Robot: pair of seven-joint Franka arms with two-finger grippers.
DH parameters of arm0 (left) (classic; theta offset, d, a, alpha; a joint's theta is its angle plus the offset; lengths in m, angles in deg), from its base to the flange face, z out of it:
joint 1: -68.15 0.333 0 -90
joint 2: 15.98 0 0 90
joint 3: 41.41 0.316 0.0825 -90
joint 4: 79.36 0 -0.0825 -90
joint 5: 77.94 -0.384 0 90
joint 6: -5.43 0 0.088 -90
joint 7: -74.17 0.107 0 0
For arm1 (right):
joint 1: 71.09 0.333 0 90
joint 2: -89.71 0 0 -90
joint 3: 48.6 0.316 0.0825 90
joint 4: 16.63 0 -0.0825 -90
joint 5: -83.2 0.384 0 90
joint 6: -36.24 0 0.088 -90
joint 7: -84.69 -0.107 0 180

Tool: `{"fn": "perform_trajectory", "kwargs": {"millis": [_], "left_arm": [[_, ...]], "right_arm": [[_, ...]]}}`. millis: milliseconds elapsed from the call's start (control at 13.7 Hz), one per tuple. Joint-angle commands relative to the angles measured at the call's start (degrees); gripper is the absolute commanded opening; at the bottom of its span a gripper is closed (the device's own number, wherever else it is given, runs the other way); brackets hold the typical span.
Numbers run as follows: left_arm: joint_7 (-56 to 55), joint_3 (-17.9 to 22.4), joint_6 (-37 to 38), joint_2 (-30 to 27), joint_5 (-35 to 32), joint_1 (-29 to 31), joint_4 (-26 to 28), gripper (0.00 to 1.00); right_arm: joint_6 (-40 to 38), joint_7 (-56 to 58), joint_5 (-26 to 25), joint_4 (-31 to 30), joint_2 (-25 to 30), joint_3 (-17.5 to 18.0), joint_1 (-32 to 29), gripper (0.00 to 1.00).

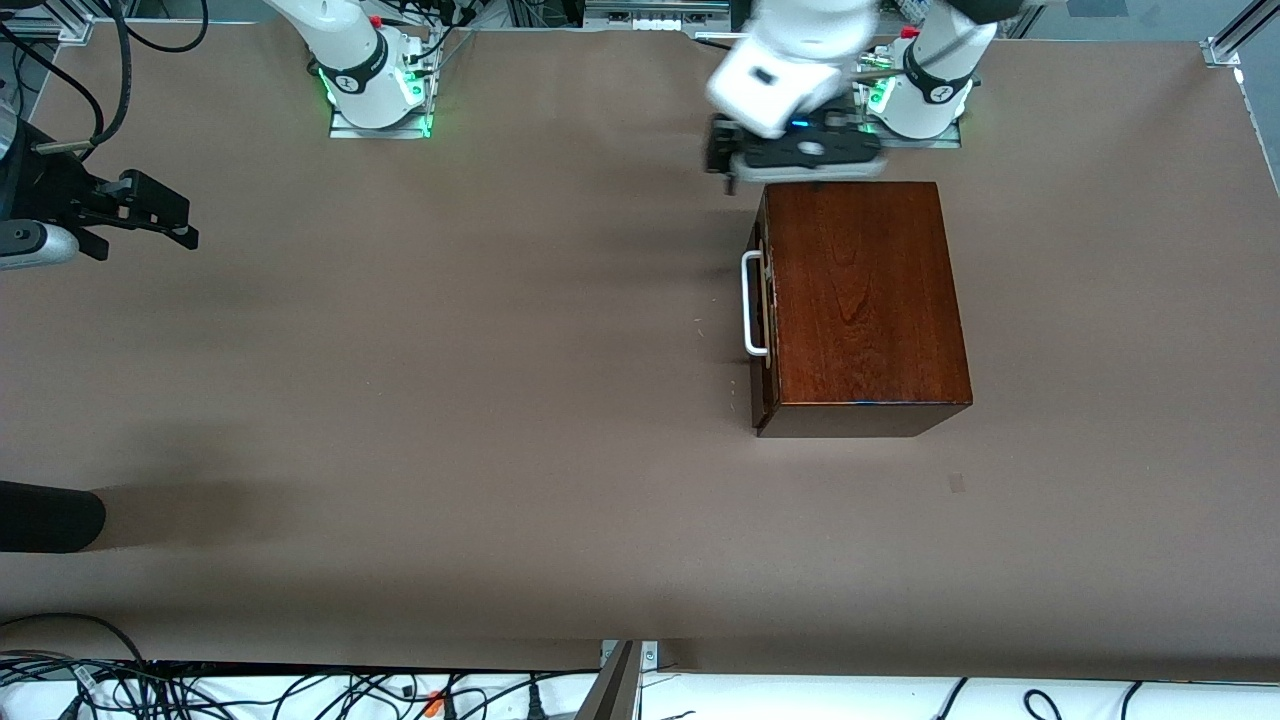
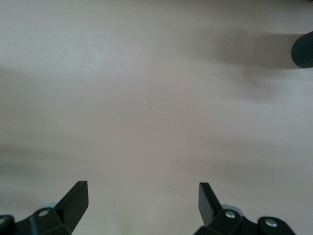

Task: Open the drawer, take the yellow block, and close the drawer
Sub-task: 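Move the left gripper over the box toward the white drawer handle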

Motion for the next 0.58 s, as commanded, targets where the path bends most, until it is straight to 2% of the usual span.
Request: {"fn": "perform_trajectory", "kwargs": {"millis": [0, 146, 510], "left_arm": [[-4.6, 0.3, 0.8, 4.6, -3.6, -3.9, -3.1, 1.00], [-6.2, 0.3, 0.4, 6.7, -4.0, -4.5, -3.1, 1.00], [-8.6, 0.6, -2.5, 13.5, -11.1, -6.2, -2.9, 1.00]], "right_arm": [[0.3, -0.3, -0.8, 0.0, 0.4, 0.2, -0.2, 1.00], [0.3, -0.3, -0.8, 0.0, 0.4, 0.2, -0.2, 1.00], [0.3, -0.3, -0.8, 0.0, 0.4, 0.3, -0.2, 1.00]]}}
